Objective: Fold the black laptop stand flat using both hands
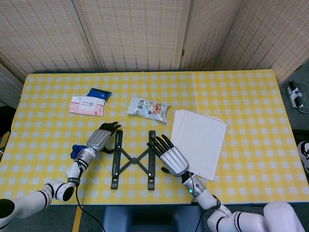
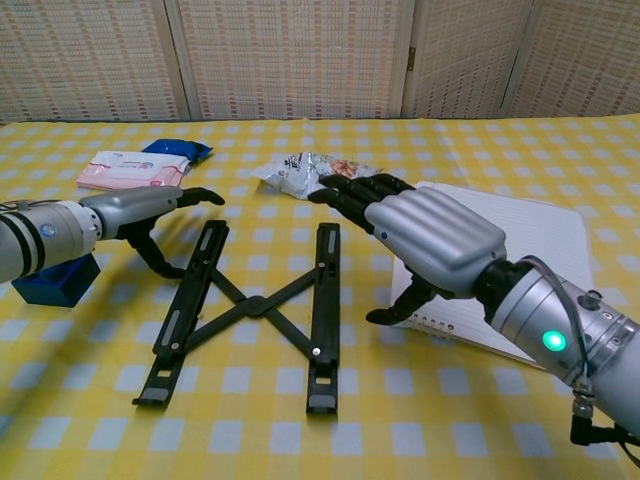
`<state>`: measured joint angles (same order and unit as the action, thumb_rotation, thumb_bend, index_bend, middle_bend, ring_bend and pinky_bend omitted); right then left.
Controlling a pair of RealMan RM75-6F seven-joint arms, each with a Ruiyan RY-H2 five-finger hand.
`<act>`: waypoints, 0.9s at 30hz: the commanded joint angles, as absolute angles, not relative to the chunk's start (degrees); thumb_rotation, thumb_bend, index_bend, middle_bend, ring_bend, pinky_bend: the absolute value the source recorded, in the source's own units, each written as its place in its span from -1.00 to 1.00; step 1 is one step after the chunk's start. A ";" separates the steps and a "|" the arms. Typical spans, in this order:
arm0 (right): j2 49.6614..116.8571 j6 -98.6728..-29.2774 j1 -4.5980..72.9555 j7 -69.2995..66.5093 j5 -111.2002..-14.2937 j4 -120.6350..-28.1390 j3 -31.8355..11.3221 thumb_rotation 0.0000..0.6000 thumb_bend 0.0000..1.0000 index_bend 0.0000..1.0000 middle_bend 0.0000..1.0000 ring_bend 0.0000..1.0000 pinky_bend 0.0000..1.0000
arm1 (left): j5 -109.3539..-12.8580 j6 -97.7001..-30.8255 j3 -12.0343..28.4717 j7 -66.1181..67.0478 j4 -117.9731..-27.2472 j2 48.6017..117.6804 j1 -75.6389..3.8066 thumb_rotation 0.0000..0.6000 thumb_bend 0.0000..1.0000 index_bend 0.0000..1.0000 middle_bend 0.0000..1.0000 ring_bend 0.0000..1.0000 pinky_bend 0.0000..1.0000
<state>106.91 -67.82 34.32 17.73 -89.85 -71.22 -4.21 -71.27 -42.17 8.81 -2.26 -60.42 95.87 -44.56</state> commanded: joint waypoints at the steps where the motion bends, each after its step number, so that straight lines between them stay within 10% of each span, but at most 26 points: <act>1: 107.48 -68.45 34.03 16.91 -89.96 -70.06 -4.16 1.00 -0.74 -1.00 -1.00 -1.00 -1.00 | -71.31 -42.19 8.85 -2.49 -60.76 95.94 -44.66 1.00 -0.51 -1.00 -1.00 -1.00 -1.00; 27: 112.93 -70.52 33.20 9.42 -92.73 -59.23 -1.81 1.00 -0.74 -1.00 -1.00 -1.00 -1.00 | -68.54 -41.86 9.08 -0.59 -65.97 95.87 -44.91 1.00 -0.51 -1.00 -1.00 -1.00 -1.00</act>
